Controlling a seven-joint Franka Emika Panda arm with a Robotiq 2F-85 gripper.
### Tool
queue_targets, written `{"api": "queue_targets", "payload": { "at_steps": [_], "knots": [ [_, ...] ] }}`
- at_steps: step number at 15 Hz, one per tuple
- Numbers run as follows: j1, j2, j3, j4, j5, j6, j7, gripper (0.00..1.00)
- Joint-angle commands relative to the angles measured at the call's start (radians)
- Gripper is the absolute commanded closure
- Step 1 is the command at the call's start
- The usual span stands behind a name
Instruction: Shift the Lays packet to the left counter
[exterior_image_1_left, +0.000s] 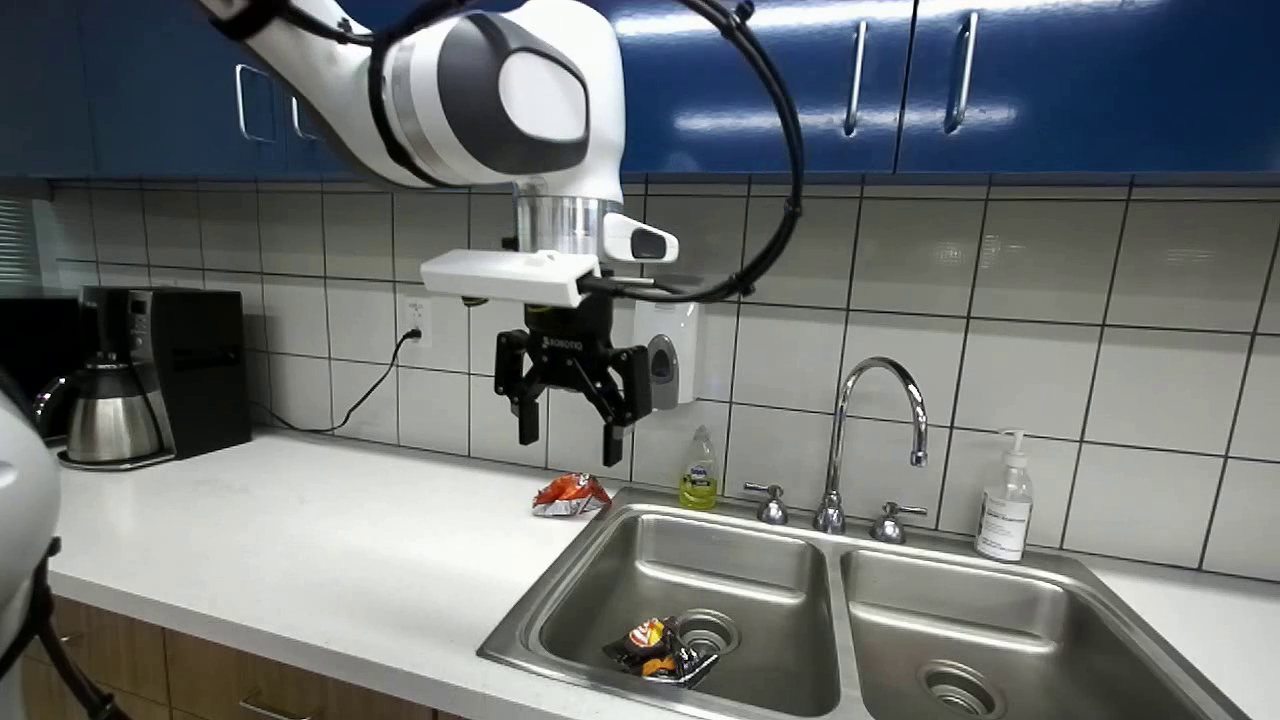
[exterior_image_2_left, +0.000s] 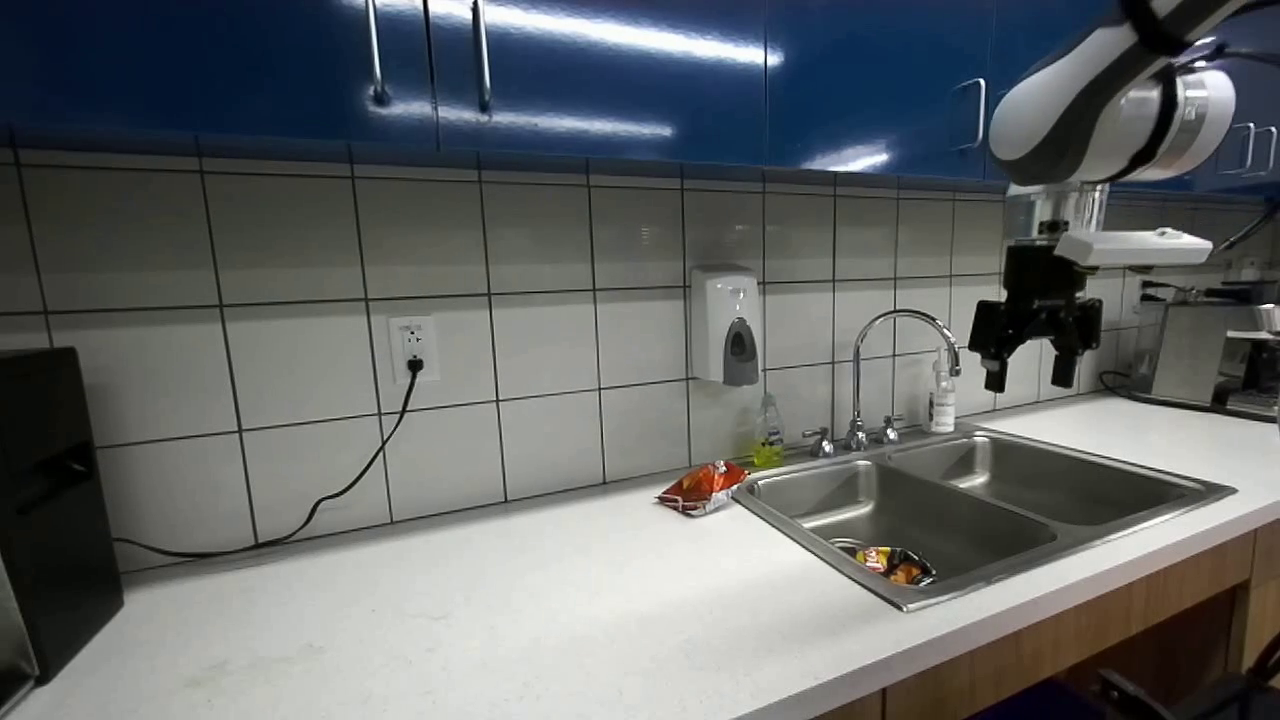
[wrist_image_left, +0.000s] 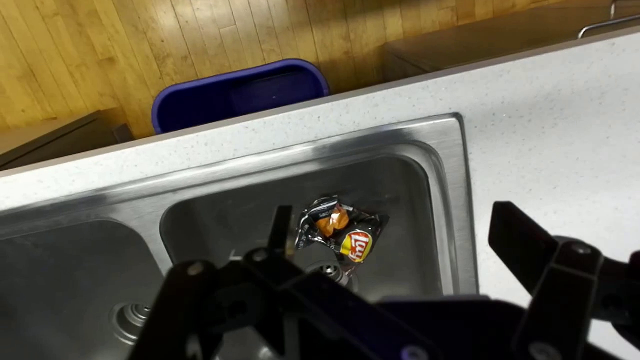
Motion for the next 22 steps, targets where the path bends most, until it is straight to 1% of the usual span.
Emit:
{"api": "queue_targets", "payload": {
  "at_steps": [1, 5, 10, 14, 16, 22],
  "knots": [
    [-0.026, 0.187, -0.004, 0.053, 0.029, 0.13, 0.004, 0.0],
    [-0.017, 0.391, -0.006, 0.118, 0.074, 0.251, -0.004, 0.0],
    [-0.02, 0.648, 0.017, 0.243, 0.15, 0.339, -0.004, 0.0],
    [-0.035, 0.832, 0.049, 0.364, 0.187, 0.369, 0.005, 0.0],
    [-0.038, 0.907, 0.062, 0.423, 0.178, 0.371, 0.018, 0.0],
    [-0.037, 1.079, 0.079, 0.578, 0.153, 0.359, 0.058, 0.0]
  ]
}}
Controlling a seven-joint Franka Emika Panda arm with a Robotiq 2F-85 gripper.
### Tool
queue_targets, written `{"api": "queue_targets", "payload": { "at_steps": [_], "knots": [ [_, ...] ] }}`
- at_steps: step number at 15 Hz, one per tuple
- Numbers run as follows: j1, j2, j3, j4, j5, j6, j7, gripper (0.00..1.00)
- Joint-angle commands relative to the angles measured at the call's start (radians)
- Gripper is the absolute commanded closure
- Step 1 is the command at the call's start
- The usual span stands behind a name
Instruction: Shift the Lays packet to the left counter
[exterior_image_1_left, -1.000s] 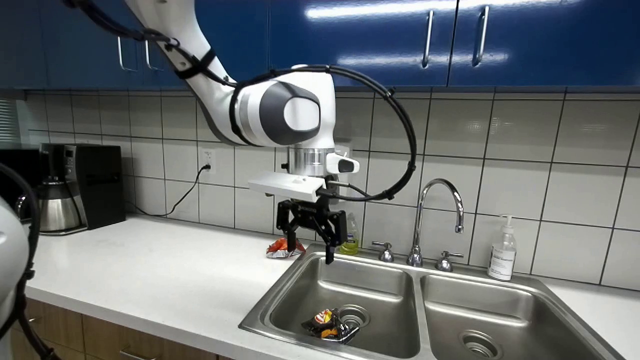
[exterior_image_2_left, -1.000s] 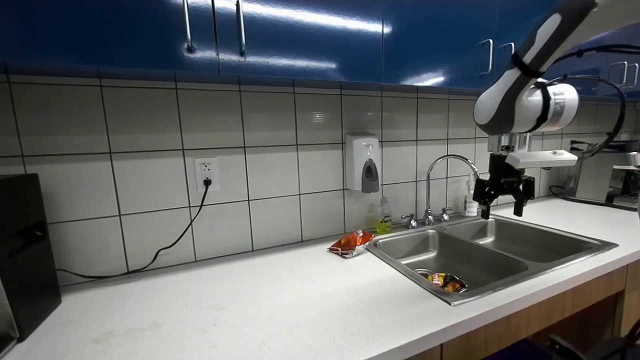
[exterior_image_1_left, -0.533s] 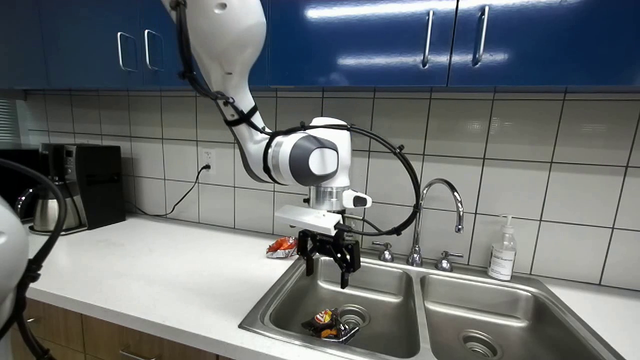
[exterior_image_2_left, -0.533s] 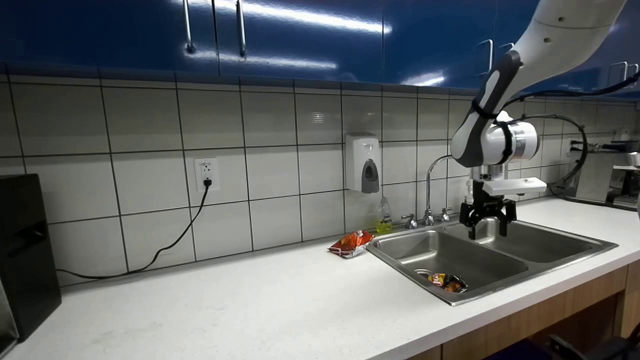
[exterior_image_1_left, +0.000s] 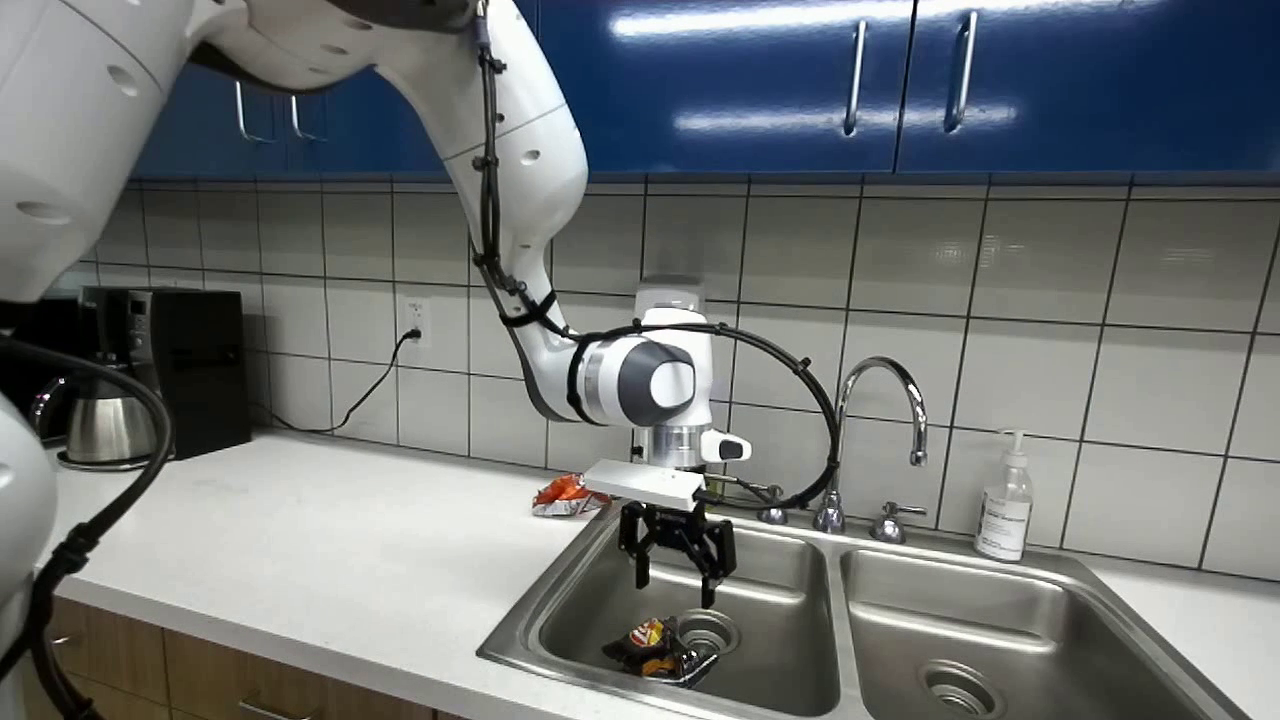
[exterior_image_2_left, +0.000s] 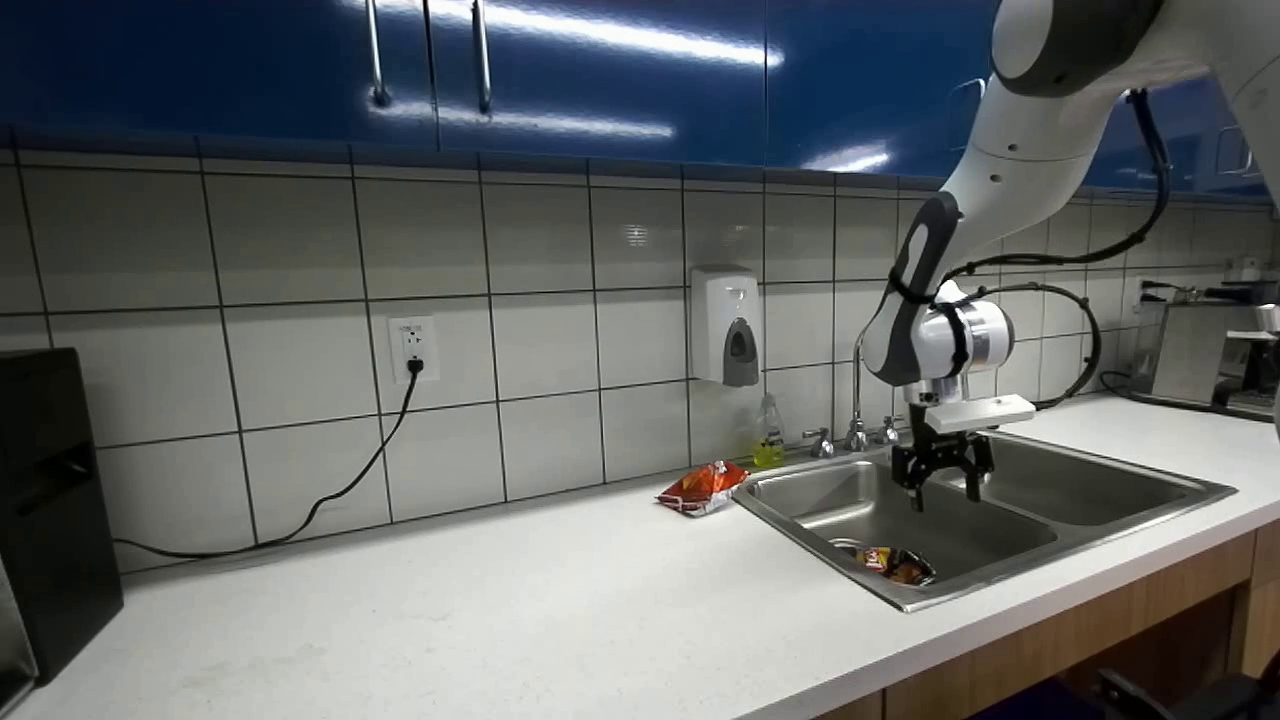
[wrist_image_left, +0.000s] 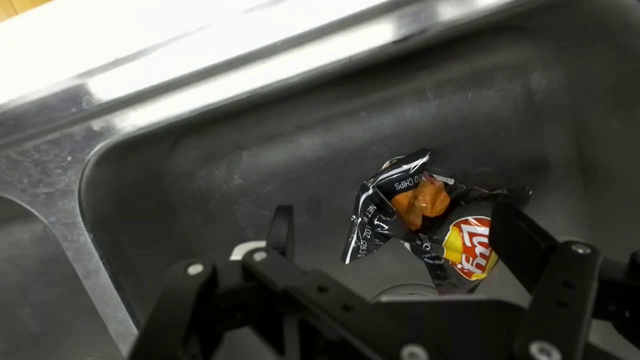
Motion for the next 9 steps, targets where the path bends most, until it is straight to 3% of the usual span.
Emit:
{"api": "queue_targets", "payload": {
  "at_steps": [1, 2, 3, 9],
  "knots": [
    [-0.026, 0.098, 0.028, 0.108, -0.019, -0.017, 0.039, 0.0],
    [-0.023, 0.117, 0.026, 0.126, -0.025, -0.019, 0.047, 0.0],
    [-0.026, 0.071, 0.031, 0.068, -0.025, -0.003, 0.028, 0.0],
    [-0.026, 0.115, 0.032, 0.111, -0.027, -0.003, 0.036, 0.0]
  ]
}}
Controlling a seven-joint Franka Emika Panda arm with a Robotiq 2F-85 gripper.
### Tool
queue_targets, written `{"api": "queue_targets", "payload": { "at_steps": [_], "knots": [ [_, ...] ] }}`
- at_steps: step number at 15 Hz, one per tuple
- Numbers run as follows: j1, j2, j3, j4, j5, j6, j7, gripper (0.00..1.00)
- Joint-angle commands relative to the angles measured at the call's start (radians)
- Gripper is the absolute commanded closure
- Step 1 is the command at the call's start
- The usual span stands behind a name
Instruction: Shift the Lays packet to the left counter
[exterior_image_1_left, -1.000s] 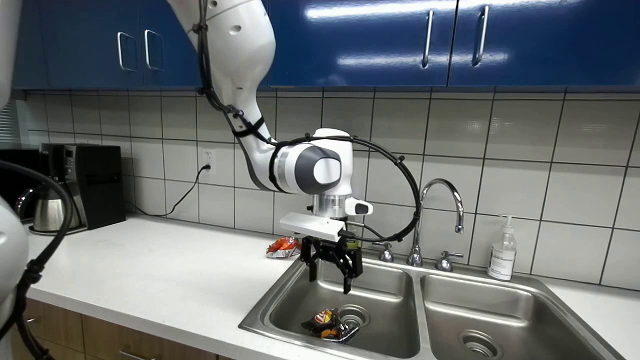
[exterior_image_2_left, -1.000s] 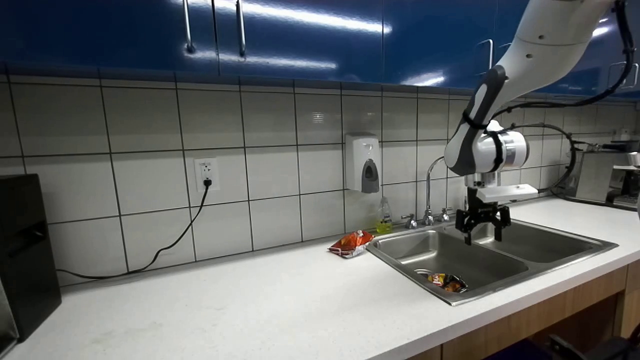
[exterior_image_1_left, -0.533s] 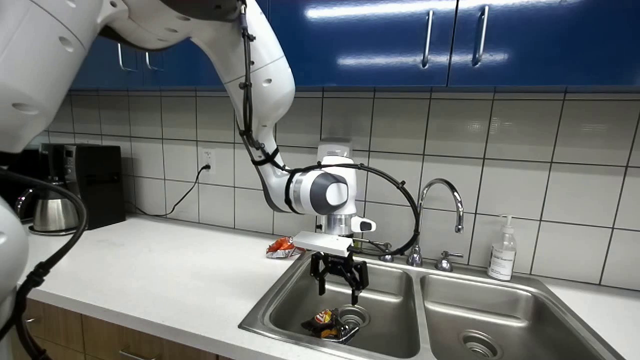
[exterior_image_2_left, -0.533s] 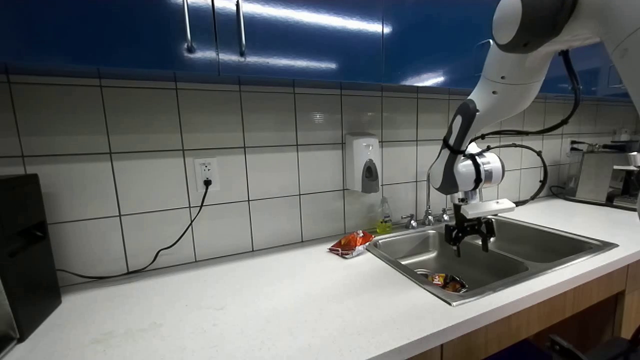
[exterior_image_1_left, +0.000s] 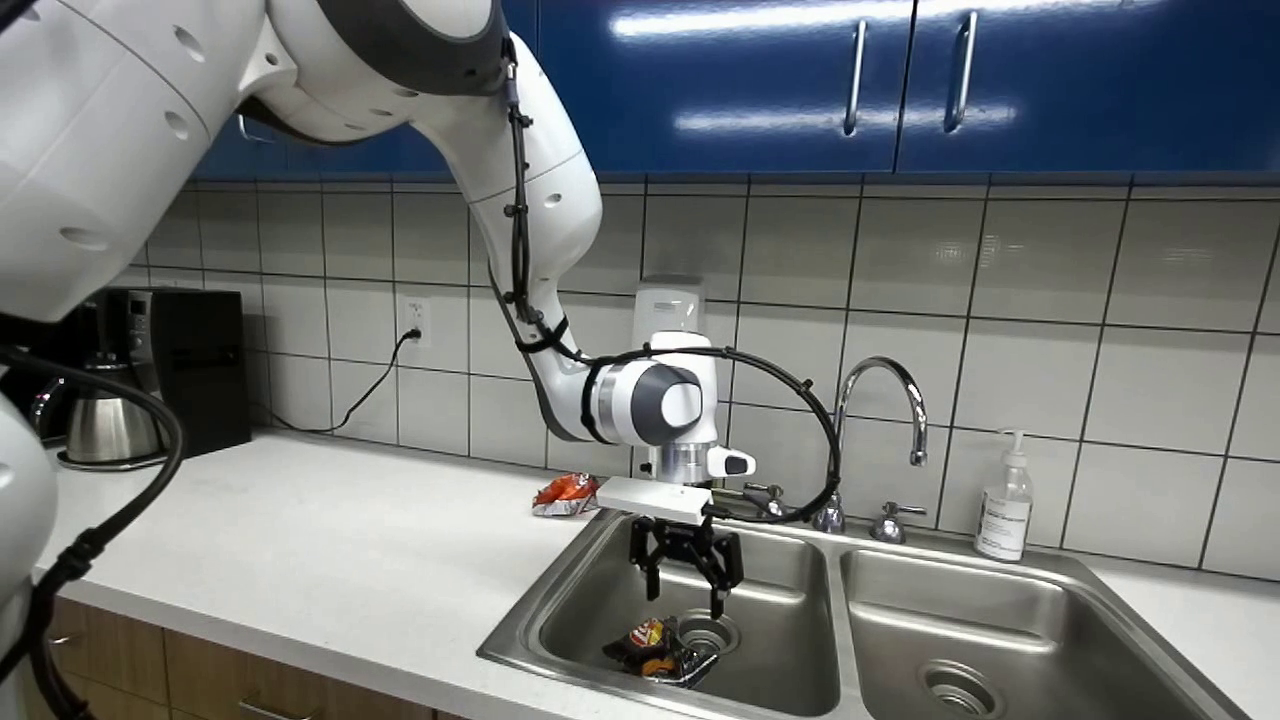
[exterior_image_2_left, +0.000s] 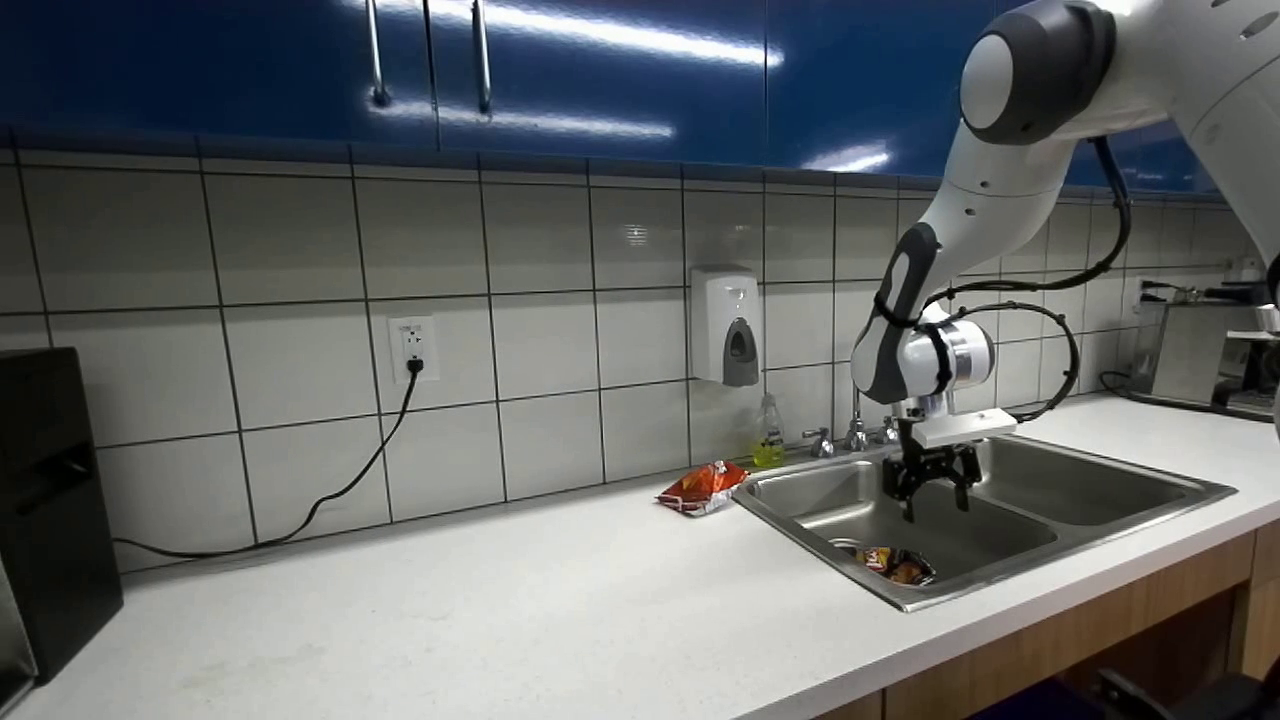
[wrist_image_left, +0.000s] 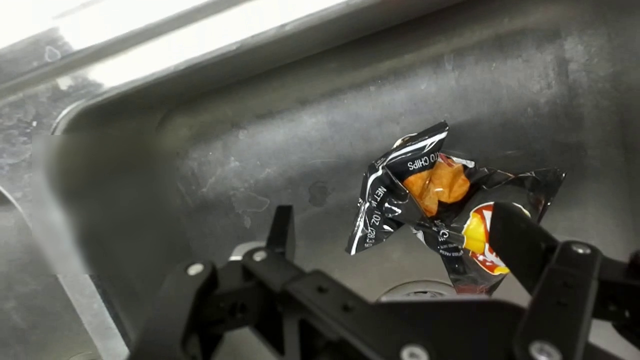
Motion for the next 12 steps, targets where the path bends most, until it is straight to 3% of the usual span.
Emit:
{"api": "queue_targets", "payload": {
  "at_steps": [1, 6, 12],
  "knots": [
    [-0.026, -0.003, 0.025, 0.002, -0.024, -0.003, 0.016, 0.0],
    [-0.057, -0.009, 0.08, 0.0, -0.059, -0.059, -0.151, 0.0],
    [-0.067, 0.009, 0.098, 0.017, -0.133, -0.091, -0.27, 0.0]
  ]
}}
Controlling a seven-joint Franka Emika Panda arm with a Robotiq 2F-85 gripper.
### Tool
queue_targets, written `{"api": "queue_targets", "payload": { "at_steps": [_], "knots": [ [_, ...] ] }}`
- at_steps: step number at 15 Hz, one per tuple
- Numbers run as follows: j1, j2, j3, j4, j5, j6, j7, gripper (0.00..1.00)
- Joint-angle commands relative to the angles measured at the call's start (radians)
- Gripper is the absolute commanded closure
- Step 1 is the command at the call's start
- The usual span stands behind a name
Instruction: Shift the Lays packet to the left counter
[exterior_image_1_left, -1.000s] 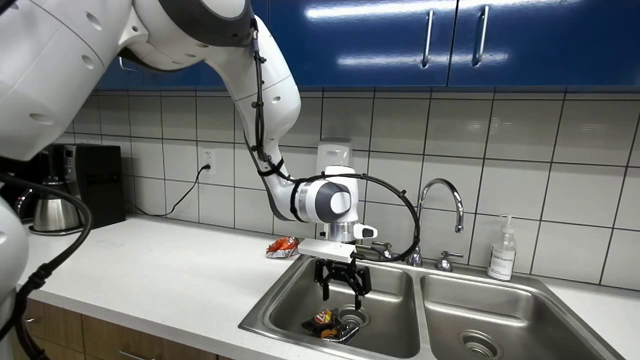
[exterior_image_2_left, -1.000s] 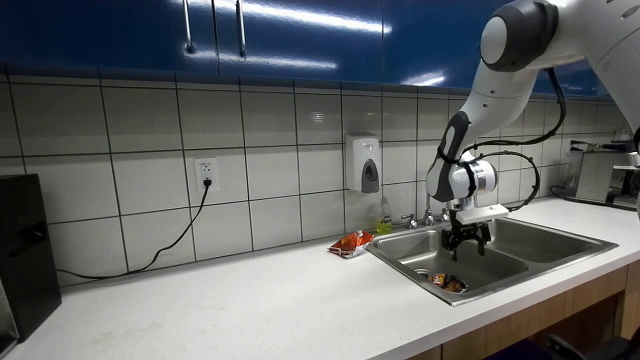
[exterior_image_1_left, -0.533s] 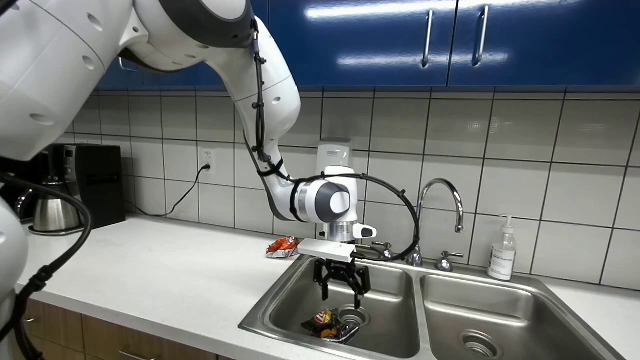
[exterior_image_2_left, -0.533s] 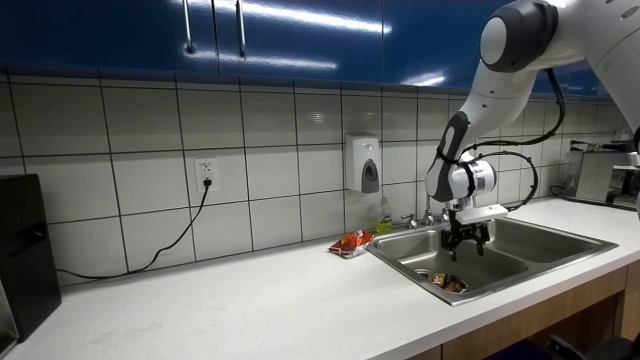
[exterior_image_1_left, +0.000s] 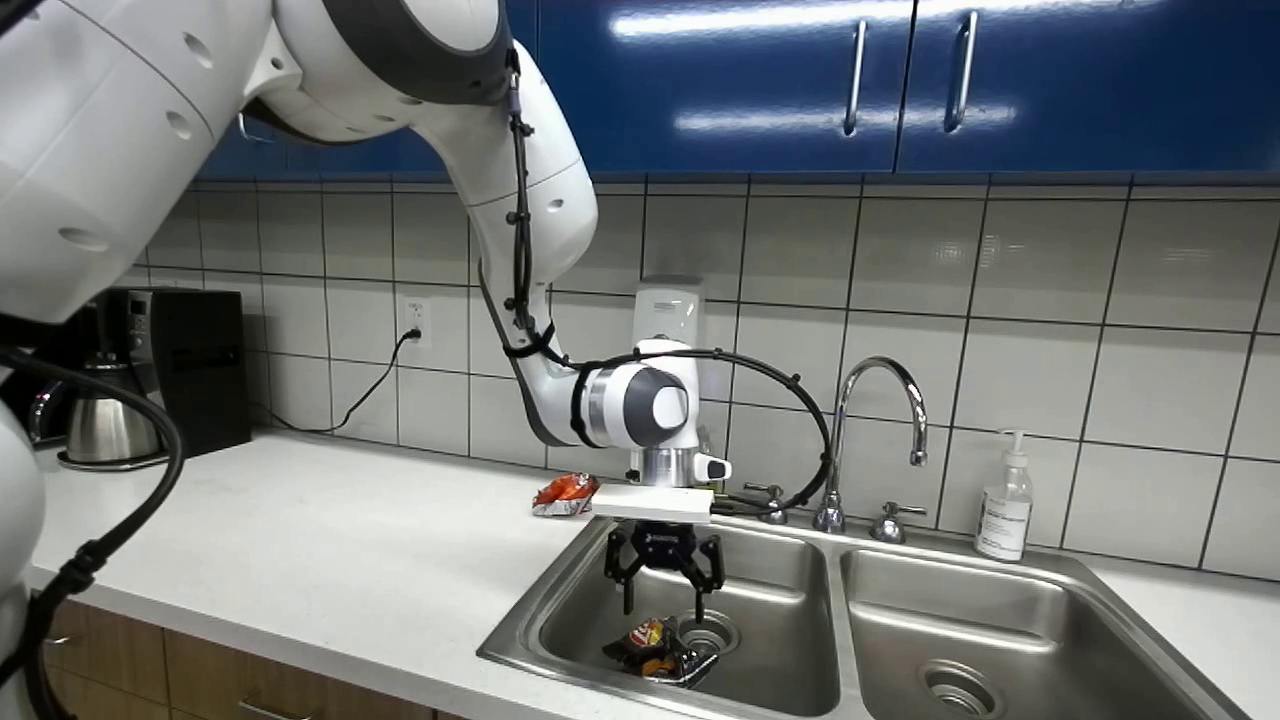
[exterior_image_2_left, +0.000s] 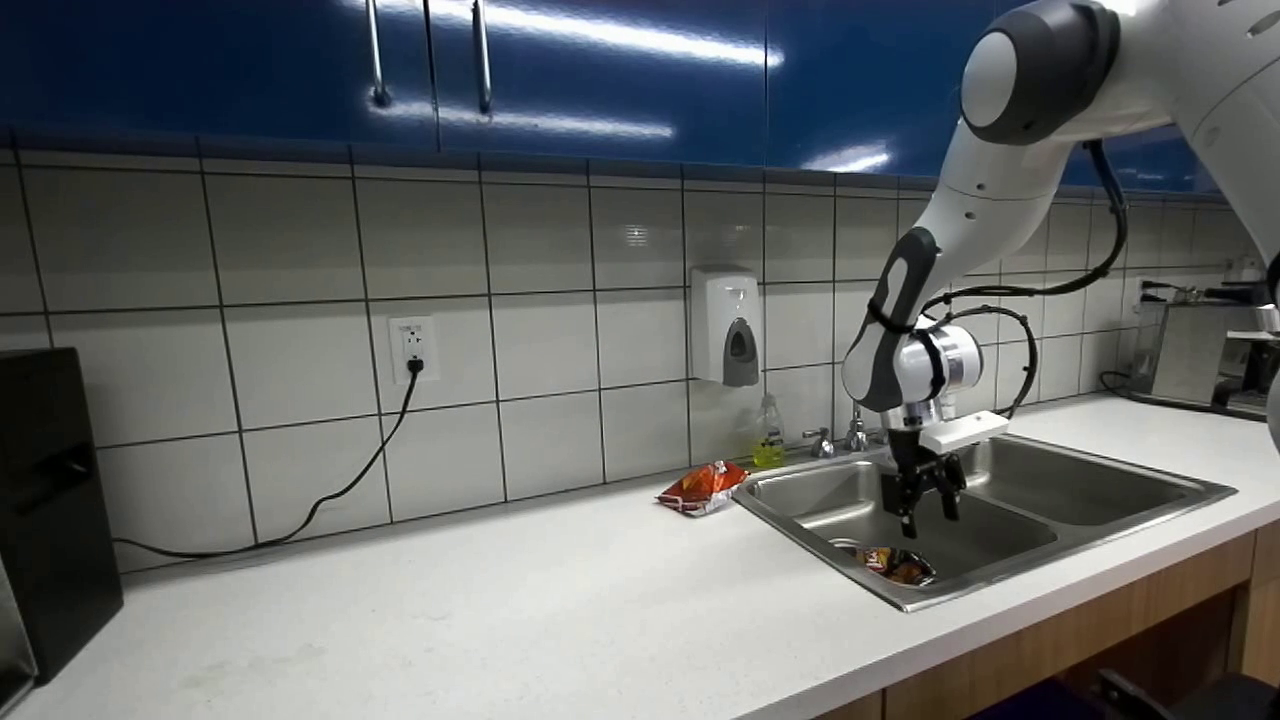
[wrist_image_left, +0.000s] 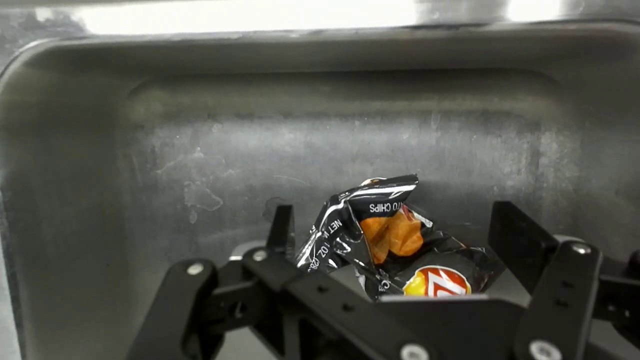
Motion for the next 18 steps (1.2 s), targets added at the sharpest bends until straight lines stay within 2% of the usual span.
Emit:
{"api": "queue_targets", "payload": {
  "at_steps": [1, 4, 8, 18],
  "knots": [
    [-0.039, 0.009, 0.032, 0.024, -0.054, -0.036, -0.089, 0.0],
    [-0.051, 0.027, 0.043, 0.041, -0.063, -0.036, -0.13, 0.0],
    [-0.057, 0.074, 0.052, 0.08, -0.053, -0.025, -0.119, 0.0],
    [-0.045, 0.233, 0.082, 0.251, -0.095, -0.073, -0.167, 0.0]
  ]
}}
